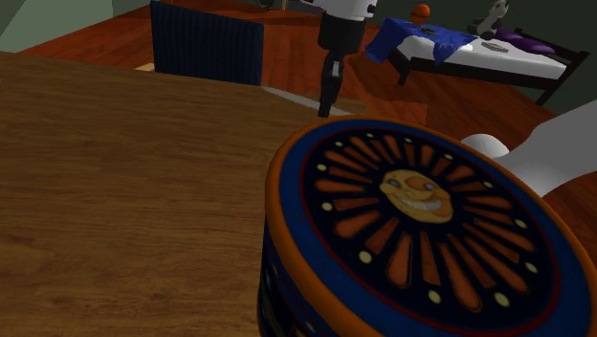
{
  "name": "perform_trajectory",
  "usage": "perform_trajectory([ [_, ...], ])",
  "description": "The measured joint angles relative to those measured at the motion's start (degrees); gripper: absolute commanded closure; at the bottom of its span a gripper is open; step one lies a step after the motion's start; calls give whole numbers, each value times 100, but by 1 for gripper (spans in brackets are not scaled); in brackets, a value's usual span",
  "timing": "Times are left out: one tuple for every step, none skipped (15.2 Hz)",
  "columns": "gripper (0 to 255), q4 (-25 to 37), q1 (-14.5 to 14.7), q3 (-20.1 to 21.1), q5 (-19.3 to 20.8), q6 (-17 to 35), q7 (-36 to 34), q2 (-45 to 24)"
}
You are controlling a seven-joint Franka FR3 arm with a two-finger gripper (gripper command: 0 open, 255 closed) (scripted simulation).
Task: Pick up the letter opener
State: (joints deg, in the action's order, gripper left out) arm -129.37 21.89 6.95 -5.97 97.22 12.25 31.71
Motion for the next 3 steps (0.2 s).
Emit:
perform_trajectory([
  [255, 105, -1, 0, 3, -87, -11, -18],
  [255, 189, -5, -6, 9, -149, -9, -41],
  [255, 228, -5, -6, 10, -190, -14, -39],
])
